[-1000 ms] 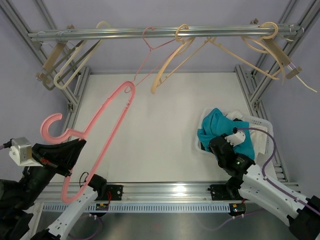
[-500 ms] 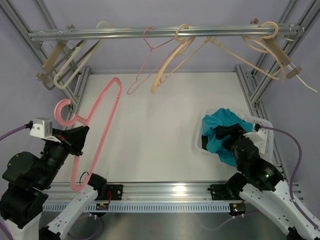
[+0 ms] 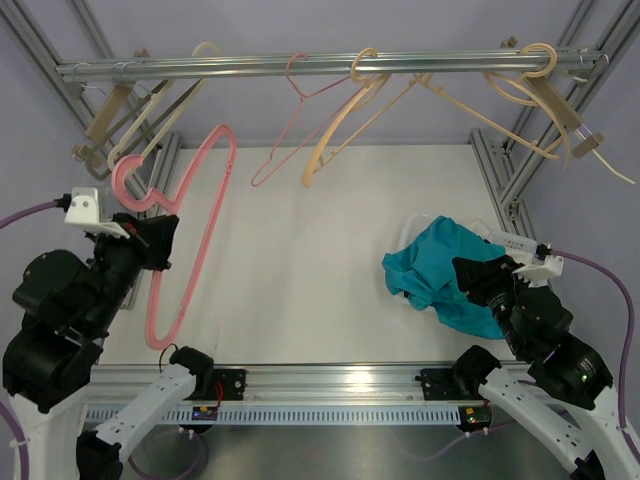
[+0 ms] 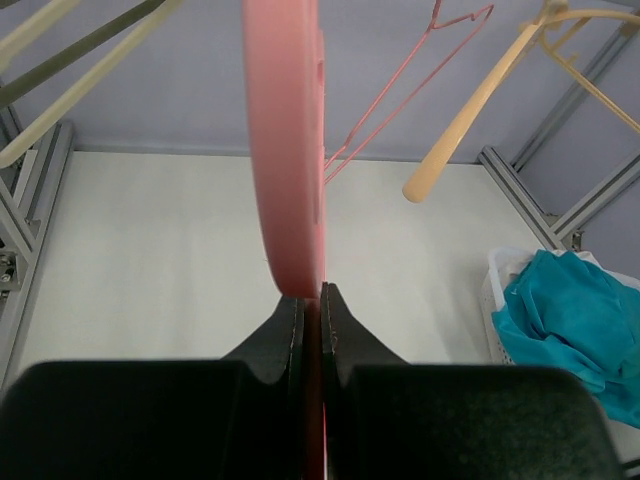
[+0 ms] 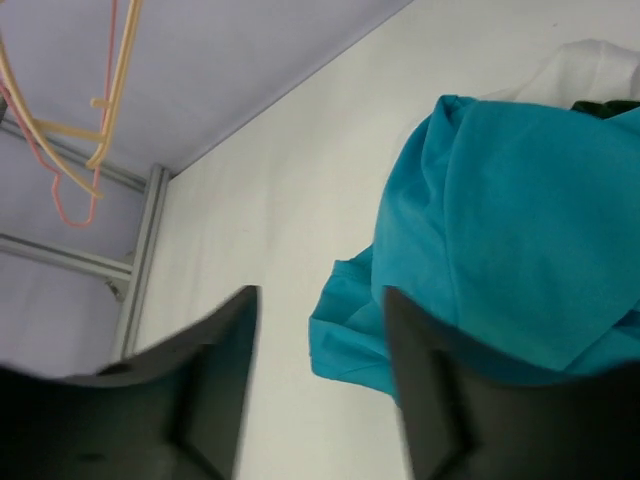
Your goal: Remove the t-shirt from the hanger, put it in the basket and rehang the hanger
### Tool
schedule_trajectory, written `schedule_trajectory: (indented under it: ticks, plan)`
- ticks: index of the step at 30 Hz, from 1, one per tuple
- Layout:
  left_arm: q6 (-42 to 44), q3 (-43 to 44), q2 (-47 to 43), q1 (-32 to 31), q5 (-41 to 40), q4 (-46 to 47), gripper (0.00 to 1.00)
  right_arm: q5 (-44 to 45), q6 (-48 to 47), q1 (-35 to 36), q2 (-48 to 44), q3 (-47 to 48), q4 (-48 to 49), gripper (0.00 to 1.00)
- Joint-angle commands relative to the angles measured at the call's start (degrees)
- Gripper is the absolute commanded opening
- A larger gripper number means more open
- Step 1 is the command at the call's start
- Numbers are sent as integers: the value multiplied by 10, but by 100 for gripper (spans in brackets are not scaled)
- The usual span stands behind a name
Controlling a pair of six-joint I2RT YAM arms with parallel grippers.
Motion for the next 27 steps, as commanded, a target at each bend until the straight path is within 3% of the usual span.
schedule_trajectory:
  ticks: [1,2,3,5,9,15,19,23,27]
  plan:
    - [19,48,74,1,-17,52,0,-72,-40,-4,-13,0,34,32]
    - [20,63,90,1,-12,51,0,-96,-42,-5,-12,-1,47,11]
    - [23,78,110,1,-9,50,0,-104,-44,-4,-9,-2,51,5]
    - [29,120,169,1,-8,48,0,-122,-48,-5,2,-6,63,0]
    - [33,177,262,1,-14,49,0,-157,-60,-4,11,-14,86,1]
    - [68,252,371,10,-4,53,0,-186,-81,-4,1,-13,93,12]
    - [64,315,429,45,49,56,0,-228,-94,-5,0,-16,111,20]
    - [63,376,486,57,75,55,0,-266,-102,-4,16,-16,133,43]
    - [51,409,525,84,99,55,0,-304,-108,-4,30,-23,150,52]
